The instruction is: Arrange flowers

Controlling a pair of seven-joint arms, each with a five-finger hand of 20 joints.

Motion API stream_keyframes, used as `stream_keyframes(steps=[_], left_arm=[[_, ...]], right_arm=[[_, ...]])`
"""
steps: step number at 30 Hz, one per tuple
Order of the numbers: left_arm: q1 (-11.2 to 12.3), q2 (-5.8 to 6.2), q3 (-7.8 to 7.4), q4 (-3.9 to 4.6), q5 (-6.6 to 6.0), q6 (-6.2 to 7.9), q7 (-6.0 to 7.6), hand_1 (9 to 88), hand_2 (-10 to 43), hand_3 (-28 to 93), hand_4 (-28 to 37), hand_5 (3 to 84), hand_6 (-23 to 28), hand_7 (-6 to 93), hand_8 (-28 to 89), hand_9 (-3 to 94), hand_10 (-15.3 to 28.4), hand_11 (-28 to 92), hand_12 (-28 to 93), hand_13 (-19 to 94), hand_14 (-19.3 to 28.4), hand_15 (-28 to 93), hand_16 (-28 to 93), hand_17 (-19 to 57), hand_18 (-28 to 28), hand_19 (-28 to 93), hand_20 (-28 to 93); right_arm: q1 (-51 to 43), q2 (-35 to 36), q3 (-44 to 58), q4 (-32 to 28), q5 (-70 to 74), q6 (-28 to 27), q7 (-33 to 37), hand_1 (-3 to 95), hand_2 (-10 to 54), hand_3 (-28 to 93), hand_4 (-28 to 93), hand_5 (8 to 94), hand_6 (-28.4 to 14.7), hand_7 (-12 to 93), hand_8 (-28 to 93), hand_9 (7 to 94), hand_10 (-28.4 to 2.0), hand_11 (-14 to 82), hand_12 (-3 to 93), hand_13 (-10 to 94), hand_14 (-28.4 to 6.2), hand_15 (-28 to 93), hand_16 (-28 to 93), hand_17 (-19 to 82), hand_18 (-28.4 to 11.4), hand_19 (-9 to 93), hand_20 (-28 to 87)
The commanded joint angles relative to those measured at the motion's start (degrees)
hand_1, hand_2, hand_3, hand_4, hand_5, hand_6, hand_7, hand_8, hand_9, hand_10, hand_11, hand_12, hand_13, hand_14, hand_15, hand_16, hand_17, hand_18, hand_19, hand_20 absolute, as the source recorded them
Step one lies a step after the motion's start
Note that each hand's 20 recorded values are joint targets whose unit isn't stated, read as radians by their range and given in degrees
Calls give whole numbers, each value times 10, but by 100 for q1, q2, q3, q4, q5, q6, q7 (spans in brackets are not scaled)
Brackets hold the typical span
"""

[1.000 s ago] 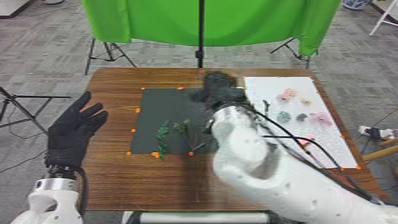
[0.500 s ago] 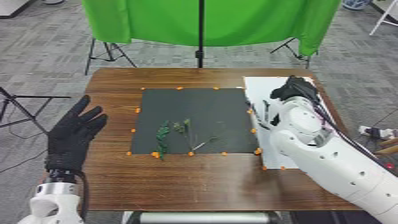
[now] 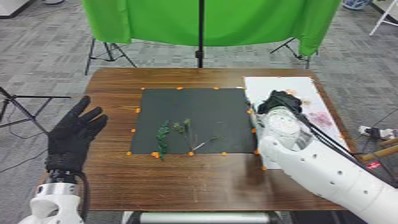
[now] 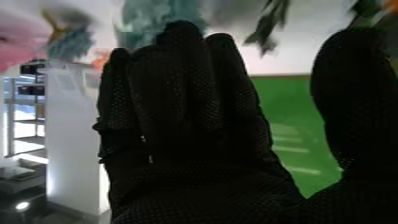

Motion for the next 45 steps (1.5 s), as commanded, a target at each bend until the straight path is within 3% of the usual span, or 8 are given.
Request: stream_keyframes(steps=[1,7,11,17,21,32,38,45], left_arm=[[69,-79,-29,-16,49,-9,-163,231,57,820,-264,363,85,72,-75,337,203,241,107,211,279,576,-109,-77,284,579,-4],[84,-105,-61,-30,61,4,-219,232,57,819,-264,363,84,75,-75,337,202,241,107,212,278,576,-109,-78,284,579,-4],[62,6,20,-18,-33,84,-44,232,57,819,-264,363,85,74,-76,337,203,243,107,211,278,576,-110,-78,284,579,-4],[45,65,46,-6,-96,139,74,232,58,819,-263,363,85,74,-75,337,203,244,107,212,278,576,-110,-78,284,579,-4],[75,127,57,-19,-158,196,141,232,58,819,-264,364,85,73,-75,337,203,245,107,213,278,578,-109,-78,284,579,-4],[190,196,16,-71,-205,284,235,232,58,819,-264,364,85,74,-75,337,203,246,107,212,278,577,-111,-79,284,579,-4],[162,171,-9,-67,-169,259,175,232,58,819,-264,363,86,73,-75,337,203,245,107,213,278,577,-111,-79,284,579,-4],[111,100,5,-32,-121,187,125,232,58,819,-263,364,86,73,-75,337,203,245,107,213,278,578,-111,-79,284,578,-4]], right_arm=[[65,-284,-258,101,-201,-383,50,321,-95,710,-253,655,-68,116,-116,676,-195,438,188,637,-160,771,155,270,-284,871,108],[169,-444,-745,276,-496,-728,73,328,-95,698,-251,653,-64,114,-113,673,-198,458,195,642,-162,784,160,272,-284,868,112],[181,-498,-927,411,-681,-683,30,379,-95,695,-260,722,-37,133,-116,721,-176,490,205,683,-143,783,168,288,-284,875,112],[285,-287,-1120,408,-1083,1,-122,564,-95,632,-281,879,-12,173,47,832,-121,520,265,770,-93,769,213,330,-250,908,99],[331,-79,-1047,294,-1355,500,-159,586,-95,645,-282,904,-13,180,55,860,-106,511,274,795,-80,768,218,341,-236,922,105],[285,409,-424,-814,-1394,902,-208,583,-95,690,-283,925,-24,182,64,886,-111,504,280,804,-84,780,227,348,-234,931,135],[-197,2,-129,-1440,-1377,648,-325,584,-95,697,-283,927,-28,181,73,889,-117,508,277,807,-88,784,227,346,-240,932,157],[-604,-666,-401,-1418,-1589,386,-419,585,-95,696,-283,929,-31,178,78,888,-119,515,268,809,-91,787,227,346,-241,932,168]])
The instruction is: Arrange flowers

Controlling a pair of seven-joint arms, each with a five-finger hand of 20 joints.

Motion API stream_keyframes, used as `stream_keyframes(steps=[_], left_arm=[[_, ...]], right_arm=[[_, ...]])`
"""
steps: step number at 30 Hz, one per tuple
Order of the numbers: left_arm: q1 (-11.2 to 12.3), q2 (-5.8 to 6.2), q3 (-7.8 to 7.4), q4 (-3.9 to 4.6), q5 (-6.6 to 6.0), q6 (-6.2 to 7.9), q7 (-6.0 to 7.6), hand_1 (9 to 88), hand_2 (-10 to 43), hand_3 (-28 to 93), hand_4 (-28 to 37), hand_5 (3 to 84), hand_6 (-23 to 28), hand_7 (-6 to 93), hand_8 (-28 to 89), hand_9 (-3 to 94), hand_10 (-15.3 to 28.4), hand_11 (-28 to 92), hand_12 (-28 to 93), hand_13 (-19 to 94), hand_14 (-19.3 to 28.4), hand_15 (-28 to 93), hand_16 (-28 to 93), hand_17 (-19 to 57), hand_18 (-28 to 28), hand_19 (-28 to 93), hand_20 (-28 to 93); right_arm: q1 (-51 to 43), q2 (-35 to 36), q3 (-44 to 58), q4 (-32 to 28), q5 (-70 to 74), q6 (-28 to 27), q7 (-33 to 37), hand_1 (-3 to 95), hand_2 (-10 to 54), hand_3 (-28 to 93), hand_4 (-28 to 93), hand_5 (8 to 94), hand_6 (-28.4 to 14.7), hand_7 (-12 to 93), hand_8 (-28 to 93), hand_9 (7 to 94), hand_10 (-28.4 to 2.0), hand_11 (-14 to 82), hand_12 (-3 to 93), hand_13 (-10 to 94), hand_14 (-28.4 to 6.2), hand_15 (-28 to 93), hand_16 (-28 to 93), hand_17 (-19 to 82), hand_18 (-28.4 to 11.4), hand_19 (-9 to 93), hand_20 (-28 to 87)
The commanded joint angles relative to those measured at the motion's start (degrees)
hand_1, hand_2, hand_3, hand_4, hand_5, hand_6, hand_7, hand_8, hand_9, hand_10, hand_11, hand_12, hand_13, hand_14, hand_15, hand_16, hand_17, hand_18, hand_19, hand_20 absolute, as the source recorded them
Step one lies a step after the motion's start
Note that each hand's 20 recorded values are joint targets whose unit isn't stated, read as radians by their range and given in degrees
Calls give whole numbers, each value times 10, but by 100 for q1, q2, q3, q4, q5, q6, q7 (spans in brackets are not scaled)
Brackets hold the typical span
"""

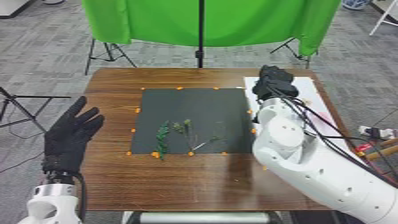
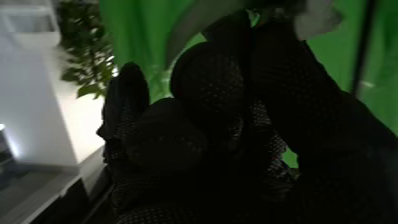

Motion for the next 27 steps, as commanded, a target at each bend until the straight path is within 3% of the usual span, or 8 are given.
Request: stream_keyframes(steps=[1,12,14,21,24,27], left_arm=[[9,-145,-28,21,75,-62,-133,232,59,819,-263,363,86,73,-75,337,203,245,107,212,279,578,-111,-79,284,578,-4],[14,-139,-17,15,64,-57,-143,232,59,820,-260,364,86,73,-75,338,203,245,106,212,278,577,-111,-79,284,578,-4],[28,-70,14,12,22,-23,-96,232,59,820,-259,364,86,73,-75,337,203,245,107,213,278,577,-111,-79,284,578,-4],[5,-77,17,23,35,-30,-114,234,60,820,-255,370,89,73,-74,338,203,246,107,212,277,577,-110,-79,284,578,-5],[26,-26,36,16,-10,-3,-69,233,60,820,-255,370,89,74,-74,338,204,247,107,213,278,576,-110,-79,284,579,-4],[-6,-128,-4,24,75,-54,-171,233,60,820,-255,371,90,73,-74,338,204,247,106,214,277,578,-110,-79,284,579,-5]], right_arm=[[-608,-947,-375,38,-321,-370,-156,585,-95,696,-283,929,-31,177,79,888,-119,516,267,809,-92,787,227,346,-241,932,170],[-728,-976,-671,170,-301,-812,-40,578,-95,702,-283,927,-32,177,85,884,-122,523,261,806,-94,790,227,343,-245,932,179],[-708,-960,-730,190,-410,-787,74,570,-95,688,-283,918,-25,178,85,871,-119,534,262,801,-94,790,227,341,-245,932,179],[-686,-914,-730,233,-432,-890,60,535,-95,613,-283,857,-35,173,60,818,-132,521,249,754,-103,776,211,323,-246,932,152],[-706,-936,-716,261,-490,-962,91,534,-95,612,-283,856,-35,173,59,816,-132,524,244,754,-102,777,208,323,-246,932,149],[-792,-968,-607,222,-402,-1150,152,508,-95,623,-283,852,-34,173,56,814,-135,528,240,752,-104,779,207,320,-249,932,151]])
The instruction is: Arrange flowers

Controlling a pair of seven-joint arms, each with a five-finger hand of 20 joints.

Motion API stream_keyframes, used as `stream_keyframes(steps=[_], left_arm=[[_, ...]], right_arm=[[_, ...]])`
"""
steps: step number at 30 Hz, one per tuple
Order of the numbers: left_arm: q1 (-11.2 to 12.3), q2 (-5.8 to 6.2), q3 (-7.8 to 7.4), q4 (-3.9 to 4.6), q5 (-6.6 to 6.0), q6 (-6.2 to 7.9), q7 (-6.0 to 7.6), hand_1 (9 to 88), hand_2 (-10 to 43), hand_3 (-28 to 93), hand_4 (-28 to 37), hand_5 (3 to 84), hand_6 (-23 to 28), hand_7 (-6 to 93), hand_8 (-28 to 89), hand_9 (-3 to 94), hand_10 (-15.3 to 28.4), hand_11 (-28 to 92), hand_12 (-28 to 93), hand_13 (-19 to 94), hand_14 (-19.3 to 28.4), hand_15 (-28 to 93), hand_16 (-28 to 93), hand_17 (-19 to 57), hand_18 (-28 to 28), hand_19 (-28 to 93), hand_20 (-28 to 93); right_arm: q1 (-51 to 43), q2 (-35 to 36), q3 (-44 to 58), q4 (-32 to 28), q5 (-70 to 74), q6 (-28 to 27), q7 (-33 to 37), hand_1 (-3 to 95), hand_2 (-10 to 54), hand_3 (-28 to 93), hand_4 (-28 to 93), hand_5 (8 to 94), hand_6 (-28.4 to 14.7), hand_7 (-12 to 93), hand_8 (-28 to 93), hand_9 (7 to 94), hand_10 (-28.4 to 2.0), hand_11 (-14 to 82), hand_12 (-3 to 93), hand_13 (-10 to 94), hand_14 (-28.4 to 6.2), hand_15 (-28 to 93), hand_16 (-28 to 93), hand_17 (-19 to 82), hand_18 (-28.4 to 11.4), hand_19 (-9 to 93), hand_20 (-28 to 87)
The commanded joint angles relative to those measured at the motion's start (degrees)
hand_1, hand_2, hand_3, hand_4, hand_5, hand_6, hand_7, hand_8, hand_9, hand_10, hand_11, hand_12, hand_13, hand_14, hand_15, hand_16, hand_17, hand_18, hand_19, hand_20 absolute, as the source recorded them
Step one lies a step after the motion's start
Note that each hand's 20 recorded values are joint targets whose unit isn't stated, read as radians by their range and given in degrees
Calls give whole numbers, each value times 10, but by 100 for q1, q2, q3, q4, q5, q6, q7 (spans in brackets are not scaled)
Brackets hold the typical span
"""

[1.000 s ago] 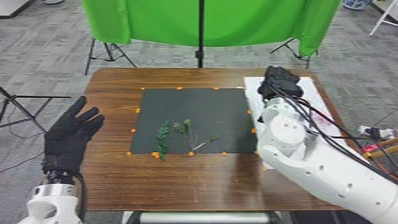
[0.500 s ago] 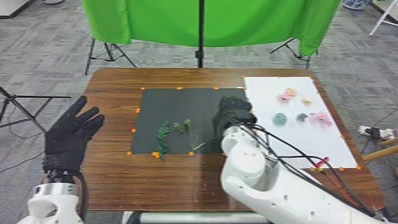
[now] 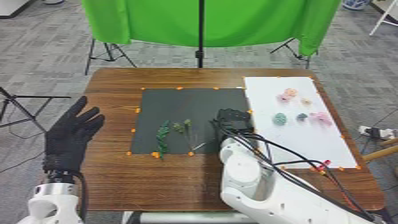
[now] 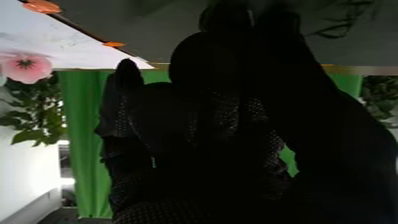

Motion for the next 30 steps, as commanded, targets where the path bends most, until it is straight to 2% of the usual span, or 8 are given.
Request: stream_keyframes(steps=[1,3,5,11,18,22,24,30], left_arm=[[53,-66,-13,13,62,-52,-97,233,60,821,-255,371,90,73,-74,338,204,247,106,214,277,579,-110,-79,284,578,-5],[73,-65,-20,10,60,-49,-102,233,60,821,-254,371,90,73,-74,339,204,247,106,213,278,579,-110,-79,284,578,-5],[69,-118,-41,16,86,-66,-132,232,60,822,-254,371,90,73,-74,339,204,247,106,213,277,578,-110,-79,284,578,-5],[103,-236,-103,7,182,-119,-249,234,62,821,-253,371,90,73,-75,339,204,247,106,212,278,579,-111,-80,284,579,-5],[120,-242,-118,27,171,-126,-240,234,62,820,-253,371,90,73,-74,339,204,249,106,213,278,579,-111,-80,284,579,-6],[127,-183,-84,125,65,-29,-196,233,61,818,-256,371,89,74,-74,339,204,249,106,213,278,579,-111,-80,284,579,-6],[173,-149,-86,136,-21,-16,-57,231,62,814,-263,370,89,73,-75,339,204,247,106,213,278,579,-111,-80,284,579,-7],[143,-176,-90,142,30,-16,-75,223,62,816,-275,369,88,74,-75,338,203,246,106,213,278,578,-111,-80,284,579,-7]], right_arm=[[-139,-18,212,-33,-76,-395,122,490,-95,633,-283,849,-34,171,51,811,-137,530,240,750,-106,781,208,318,-252,932,152],[-200,-21,271,-66,-17,-486,149,455,-95,652,-283,846,-32,165,26,807,-140,533,240,746,-109,784,209,314,-258,932,153],[-261,-57,366,-110,130,-615,216,416,-95,672,-281,843,-30,180,-95,803,-146,535,240,740,-117,789,208,307,-267,932,157],[-475,-67,565,-273,247,-791,268,380,-95,642,-279,875,-38,189,-108,819,-155,553,243,754,-126,810,209,313,-282,932,191],[-673,458,930,-684,-442,64,236,361,-95,643,-269,864,-41,182,-109,811,-158,547,246,749,-130,807,214,313,-284,932,197],[-900,917,1553,-798,-605,706,227,347,-95,654,-255,853,-39,178,-108,811,-156,524,235,748,-126,808,208,306,-283,930,191],[-899,1133,1789,-738,-354,979,223,342,-95,667,-252,812,-40,177,-109,783,-161,504,226,726,-128,810,205,279,-278,919,188],[-872,1648,2214,-366,577,1186,45,340,-95,720,-268,633,-55,151,-119,645,-187,480,195,616,-141,803,165,206,-264,857,190]])
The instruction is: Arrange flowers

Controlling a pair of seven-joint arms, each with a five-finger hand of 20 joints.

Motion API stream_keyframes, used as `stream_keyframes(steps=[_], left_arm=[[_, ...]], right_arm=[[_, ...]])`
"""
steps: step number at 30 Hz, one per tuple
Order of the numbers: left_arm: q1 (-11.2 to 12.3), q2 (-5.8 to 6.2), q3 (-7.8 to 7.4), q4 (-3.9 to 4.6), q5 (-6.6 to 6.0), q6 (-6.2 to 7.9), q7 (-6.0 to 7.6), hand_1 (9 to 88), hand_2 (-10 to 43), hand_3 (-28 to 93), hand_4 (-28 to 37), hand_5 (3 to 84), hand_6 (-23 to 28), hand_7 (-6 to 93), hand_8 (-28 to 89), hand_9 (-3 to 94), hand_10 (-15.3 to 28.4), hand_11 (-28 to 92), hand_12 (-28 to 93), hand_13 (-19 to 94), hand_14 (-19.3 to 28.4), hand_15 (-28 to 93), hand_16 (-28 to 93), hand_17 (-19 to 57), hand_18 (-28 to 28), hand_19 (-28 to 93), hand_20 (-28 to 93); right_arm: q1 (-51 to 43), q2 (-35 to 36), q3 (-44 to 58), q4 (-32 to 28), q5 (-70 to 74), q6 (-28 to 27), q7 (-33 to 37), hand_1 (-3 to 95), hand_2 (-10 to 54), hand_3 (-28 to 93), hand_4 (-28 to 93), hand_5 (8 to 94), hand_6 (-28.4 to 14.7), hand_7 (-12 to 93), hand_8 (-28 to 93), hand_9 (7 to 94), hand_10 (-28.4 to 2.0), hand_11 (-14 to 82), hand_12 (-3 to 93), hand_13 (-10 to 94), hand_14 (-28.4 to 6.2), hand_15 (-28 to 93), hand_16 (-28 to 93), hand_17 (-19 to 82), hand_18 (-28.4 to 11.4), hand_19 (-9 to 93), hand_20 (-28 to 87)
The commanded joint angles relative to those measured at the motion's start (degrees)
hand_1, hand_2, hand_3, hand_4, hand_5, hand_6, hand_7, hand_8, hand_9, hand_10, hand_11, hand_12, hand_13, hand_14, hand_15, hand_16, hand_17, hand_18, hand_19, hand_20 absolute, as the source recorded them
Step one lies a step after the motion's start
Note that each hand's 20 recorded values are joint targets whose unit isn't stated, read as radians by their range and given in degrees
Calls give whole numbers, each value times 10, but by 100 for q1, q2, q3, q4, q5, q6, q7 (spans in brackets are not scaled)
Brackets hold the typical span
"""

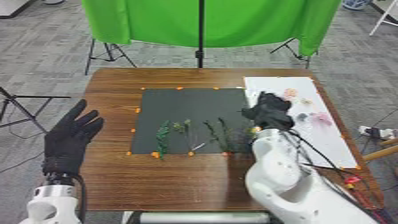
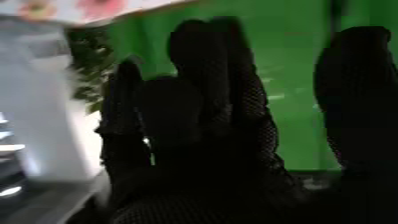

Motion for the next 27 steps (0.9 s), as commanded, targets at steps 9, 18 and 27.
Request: stream_keyframes(steps=[9,18,27], left_arm=[[14,-49,6,104,-50,21,38,221,62,818,-280,365,86,72,-75,338,202,241,107,212,277,576,-110,-79,284,576,-8],[-21,-127,-38,93,19,-26,-95,224,61,820,-277,364,86,73,-74,338,202,244,107,213,278,576,-109,-80,284,574,-7],[-51,-208,-76,118,94,-116,-196,227,60,818,-273,365,86,76,-75,338,203,247,107,212,278,578,-110,-80,284,574,-5]], right_arm=[[343,1052,232,806,1634,-245,-382,345,-95,758,-282,504,-22,136,-120,569,-190,464,173,549,-139,800,141,164,-258,813,212],[480,877,-190,986,1458,-394,-528,347,-95,757,-283,500,-1,150,-126,566,-185,459,168,545,-139,791,132,154,-267,790,245],[719,806,-808,1334,1033,106,-465,514,-95,636,-282,732,23,195,-50,806,-83,334,294,686,-98,701,187,214,-263,753,294]])
